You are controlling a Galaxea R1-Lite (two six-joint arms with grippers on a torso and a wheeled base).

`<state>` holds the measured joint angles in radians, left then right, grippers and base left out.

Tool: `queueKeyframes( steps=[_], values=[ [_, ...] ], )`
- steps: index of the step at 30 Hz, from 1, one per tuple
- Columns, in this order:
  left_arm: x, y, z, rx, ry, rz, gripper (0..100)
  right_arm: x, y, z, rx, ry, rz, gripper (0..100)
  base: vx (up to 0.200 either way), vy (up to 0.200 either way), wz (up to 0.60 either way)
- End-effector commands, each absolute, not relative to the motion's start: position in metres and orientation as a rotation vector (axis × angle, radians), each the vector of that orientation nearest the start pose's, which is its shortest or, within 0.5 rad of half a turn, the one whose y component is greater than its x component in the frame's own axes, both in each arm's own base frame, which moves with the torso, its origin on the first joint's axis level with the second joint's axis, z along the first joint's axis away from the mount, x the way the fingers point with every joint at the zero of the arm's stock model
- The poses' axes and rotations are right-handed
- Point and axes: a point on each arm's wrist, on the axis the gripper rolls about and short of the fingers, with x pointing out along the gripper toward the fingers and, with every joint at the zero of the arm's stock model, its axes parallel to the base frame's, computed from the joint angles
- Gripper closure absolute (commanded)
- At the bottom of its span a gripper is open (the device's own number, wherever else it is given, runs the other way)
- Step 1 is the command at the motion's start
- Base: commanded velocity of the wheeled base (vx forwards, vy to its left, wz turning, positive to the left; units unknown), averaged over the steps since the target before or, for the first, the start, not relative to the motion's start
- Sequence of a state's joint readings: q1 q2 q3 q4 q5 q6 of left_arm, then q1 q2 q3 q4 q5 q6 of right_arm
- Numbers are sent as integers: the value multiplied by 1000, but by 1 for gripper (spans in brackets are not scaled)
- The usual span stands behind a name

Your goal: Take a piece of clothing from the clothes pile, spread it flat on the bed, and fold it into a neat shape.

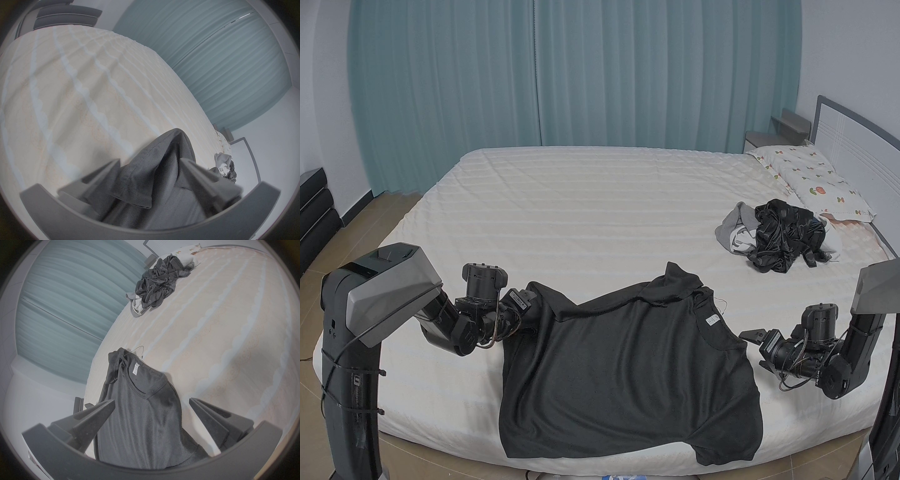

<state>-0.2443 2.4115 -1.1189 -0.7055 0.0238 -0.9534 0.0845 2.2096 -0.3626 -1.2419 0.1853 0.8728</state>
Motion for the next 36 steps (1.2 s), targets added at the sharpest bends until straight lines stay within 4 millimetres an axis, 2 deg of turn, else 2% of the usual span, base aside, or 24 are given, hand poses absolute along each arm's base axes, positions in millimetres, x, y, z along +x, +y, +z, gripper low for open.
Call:
queueKeyframes(
  steps=[1, 7, 14, 18, 23, 26, 29, 36],
  values=[
    [418, -101, -12, -840, 648, 97, 100, 287, 28, -6, 871, 682, -19, 0, 0, 0, 0],
    [421, -94, -8, -843, 614, 127, 100, 286, 27, -5, 872, 670, -17, 0, 0, 0, 0],
    [432, -91, 28, -837, 510, 87, 100, 286, 27, -5, 875, 663, -14, 0, 0, 0, 0],
    [449, -87, 45, -716, 441, 29, 100, 285, 27, -5, 875, 666, -16, 0, 0, 0, 0],
    [467, -83, 33, -616, 448, 42, 100, 285, 27, -5, 875, 665, -15, 0, 0, 0, 0],
    [493, -65, 23, -521, 382, 103, 100, 286, 27, -8, 872, 672, -18, 0, 0, 0, 0],
    [508, -57, 17, -485, 346, 126, 100, 287, 28, -8, 872, 670, -17, 0, 0, 0, 0],
    [525, -50, -3, -461, 325, 173, 100, 287, 27, -8, 873, 667, -21, 0, 0, 0, 0]
  ],
)
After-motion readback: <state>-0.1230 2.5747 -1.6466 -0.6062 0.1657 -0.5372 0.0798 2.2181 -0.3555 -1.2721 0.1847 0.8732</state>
